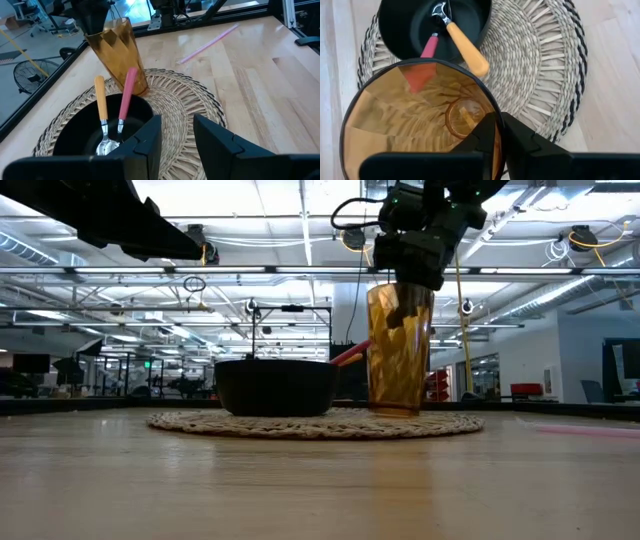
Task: Pick & Place Utensil
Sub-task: Put the yellow glass on the right side of the brown mat, then put the purple straw into the yellow glass
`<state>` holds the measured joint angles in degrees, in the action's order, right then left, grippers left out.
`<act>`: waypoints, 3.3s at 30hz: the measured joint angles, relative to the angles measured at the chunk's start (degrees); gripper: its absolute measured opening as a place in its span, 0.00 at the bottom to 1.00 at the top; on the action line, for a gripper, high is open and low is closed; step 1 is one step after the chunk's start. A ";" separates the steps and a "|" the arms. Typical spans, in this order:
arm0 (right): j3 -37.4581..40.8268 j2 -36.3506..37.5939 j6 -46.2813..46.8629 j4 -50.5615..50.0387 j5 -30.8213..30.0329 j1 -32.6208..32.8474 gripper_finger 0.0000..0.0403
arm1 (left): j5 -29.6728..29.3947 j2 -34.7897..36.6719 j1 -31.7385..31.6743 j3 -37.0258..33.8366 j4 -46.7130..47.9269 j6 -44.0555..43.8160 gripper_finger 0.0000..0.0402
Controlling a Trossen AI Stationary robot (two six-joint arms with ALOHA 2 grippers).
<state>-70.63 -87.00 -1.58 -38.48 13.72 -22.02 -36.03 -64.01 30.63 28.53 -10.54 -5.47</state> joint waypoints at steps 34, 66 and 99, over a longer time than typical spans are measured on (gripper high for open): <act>-8.69 0.63 -0.66 -8.36 -0.87 1.14 0.23 | 0.11 0.00 0.00 0.00 1.07 -0.65 0.30; 1.91 15.64 33.06 -22.14 -19.68 33.21 0.22 | 0.09 0.00 0.00 0.00 1.27 -0.81 0.30; 33.27 15.65 66.93 4.66 -18.35 45.80 0.49 | 0.09 0.00 0.00 0.00 1.31 -0.70 0.30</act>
<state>-37.36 -71.35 65.35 -33.82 -4.63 23.78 -35.94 -64.01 30.63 28.53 -9.23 -6.17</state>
